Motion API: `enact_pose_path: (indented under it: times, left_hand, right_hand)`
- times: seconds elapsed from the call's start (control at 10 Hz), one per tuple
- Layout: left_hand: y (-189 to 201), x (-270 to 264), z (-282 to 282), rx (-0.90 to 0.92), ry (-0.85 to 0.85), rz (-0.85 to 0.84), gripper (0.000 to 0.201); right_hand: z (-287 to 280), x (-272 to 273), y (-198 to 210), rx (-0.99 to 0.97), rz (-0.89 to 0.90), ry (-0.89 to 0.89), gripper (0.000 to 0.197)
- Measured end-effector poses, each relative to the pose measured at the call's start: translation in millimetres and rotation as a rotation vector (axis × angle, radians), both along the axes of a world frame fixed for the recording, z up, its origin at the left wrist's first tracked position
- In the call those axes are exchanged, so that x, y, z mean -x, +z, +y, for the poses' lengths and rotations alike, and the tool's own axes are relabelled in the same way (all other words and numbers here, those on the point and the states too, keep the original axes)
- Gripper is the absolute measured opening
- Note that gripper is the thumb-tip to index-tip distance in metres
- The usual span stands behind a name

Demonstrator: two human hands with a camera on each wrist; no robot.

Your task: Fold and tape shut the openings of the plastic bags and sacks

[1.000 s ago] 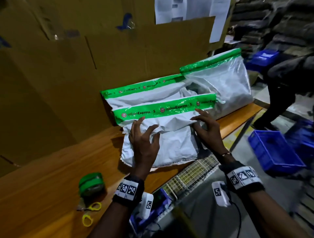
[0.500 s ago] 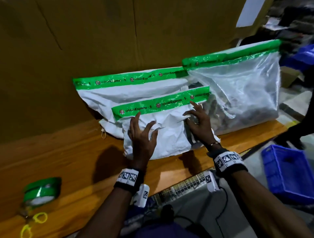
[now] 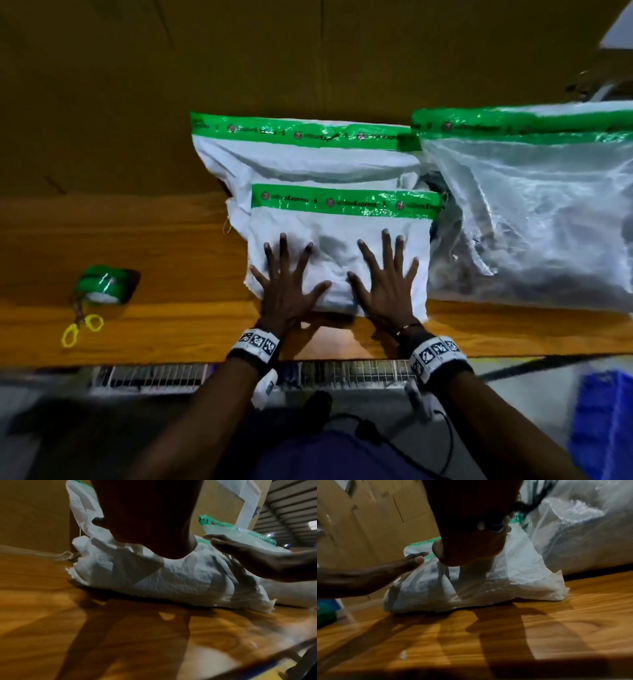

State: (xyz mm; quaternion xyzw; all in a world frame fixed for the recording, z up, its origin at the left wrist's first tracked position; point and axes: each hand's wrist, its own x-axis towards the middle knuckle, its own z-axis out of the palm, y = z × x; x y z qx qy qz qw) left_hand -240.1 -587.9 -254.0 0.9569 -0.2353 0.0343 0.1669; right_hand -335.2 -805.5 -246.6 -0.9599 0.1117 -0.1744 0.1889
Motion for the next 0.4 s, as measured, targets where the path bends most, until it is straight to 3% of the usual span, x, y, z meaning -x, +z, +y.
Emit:
enact_pose_path:
  times: [0.2,0.3,0.4]
  left_hand:
    - [-16,4,-12,-0.031,0.065,0.159,0.094]
    - [0,15,-5,-0.039,0.075,0.127,0.091]
    - [7,29,28,0.179,0.194,0.018,0.081]
  right_hand:
    - [-31,-6,-22,0.029,0.188,0.055,0.072]
    - [-23,-1,-6,-0.003,0.169,0.072,0.072]
    - [-7,5,6,-0.055,0.022,0.121,0.066]
